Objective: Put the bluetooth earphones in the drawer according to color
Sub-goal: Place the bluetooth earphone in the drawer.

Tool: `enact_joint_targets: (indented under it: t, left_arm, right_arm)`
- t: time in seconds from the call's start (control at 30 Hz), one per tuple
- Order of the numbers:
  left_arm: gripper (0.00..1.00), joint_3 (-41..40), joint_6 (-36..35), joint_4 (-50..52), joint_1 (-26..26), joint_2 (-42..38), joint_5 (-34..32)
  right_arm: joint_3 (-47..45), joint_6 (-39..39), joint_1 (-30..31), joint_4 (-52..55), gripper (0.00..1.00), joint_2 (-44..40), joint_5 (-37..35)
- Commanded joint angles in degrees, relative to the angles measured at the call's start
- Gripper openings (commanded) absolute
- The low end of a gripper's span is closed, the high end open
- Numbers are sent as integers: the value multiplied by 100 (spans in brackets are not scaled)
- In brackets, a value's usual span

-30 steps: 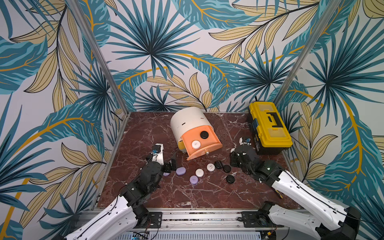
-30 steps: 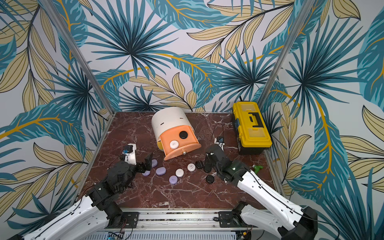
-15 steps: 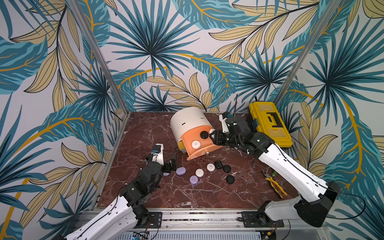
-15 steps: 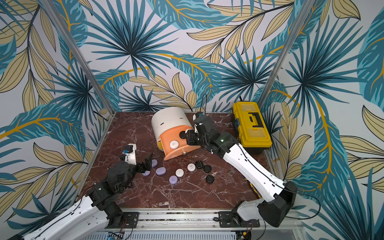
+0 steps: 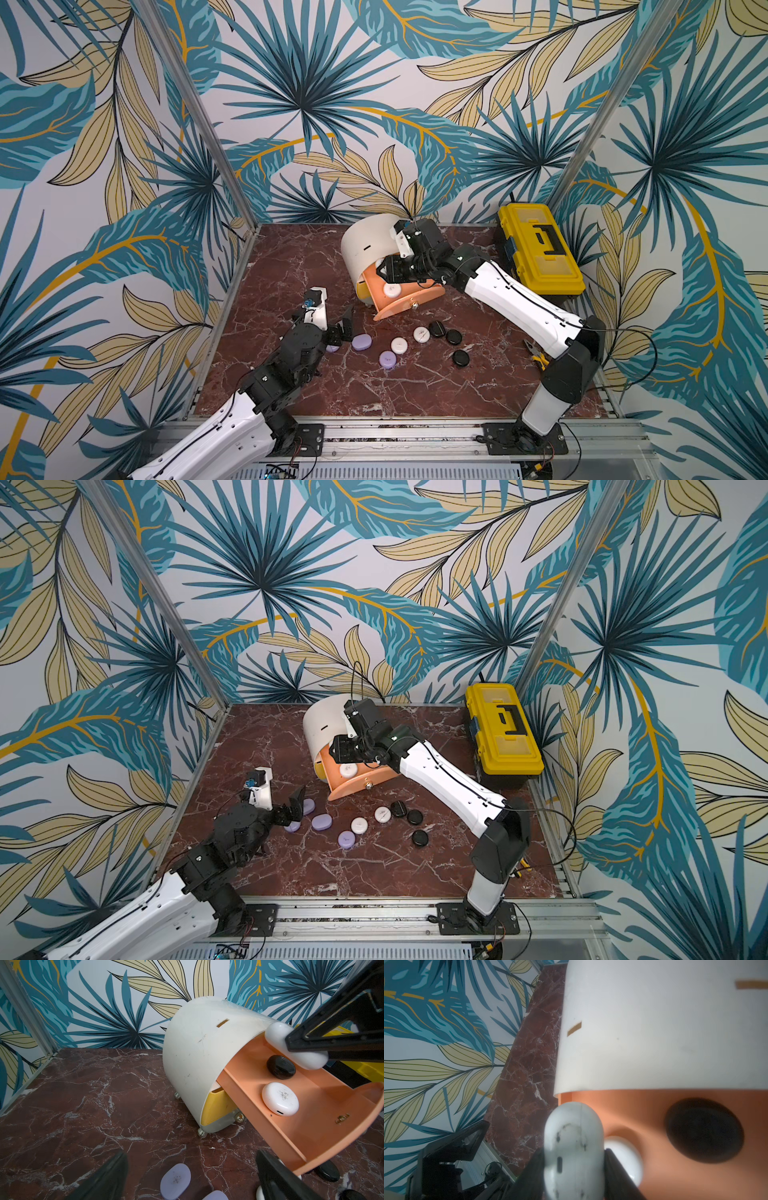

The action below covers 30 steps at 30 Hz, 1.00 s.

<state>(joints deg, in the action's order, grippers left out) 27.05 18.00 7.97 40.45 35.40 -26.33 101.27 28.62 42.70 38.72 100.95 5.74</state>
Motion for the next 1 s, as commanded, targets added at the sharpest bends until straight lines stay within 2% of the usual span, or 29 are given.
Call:
enact_joint_targets:
  t: [0.0,0.17,0.47,0.53,0.73,0.97]
  left_arm:
    - [100,-24,-31,20,-27,-78,39]
    - [100,-24,-24,28,-27,-116,48]
    - [100,-24,-25,7,-22,-94,57]
    - [100,-24,-25,16,-20,-103,49]
    - [100,-24,-26,13,-21,-94,35]
    - [100,-24,-33,12,-21,-94,38]
  right_arm:
    - [298,-259,140,406,46,246,-430]
    - [417,-412,260,657,46,458,-761]
    - [580,-701,301,1027,47,725,-741]
    - [655,-744,465,1091,47,781,-747]
    - [847,-809,476,1216,58,944,-802]
    - [938,-822,476,1302,61,920,-819]
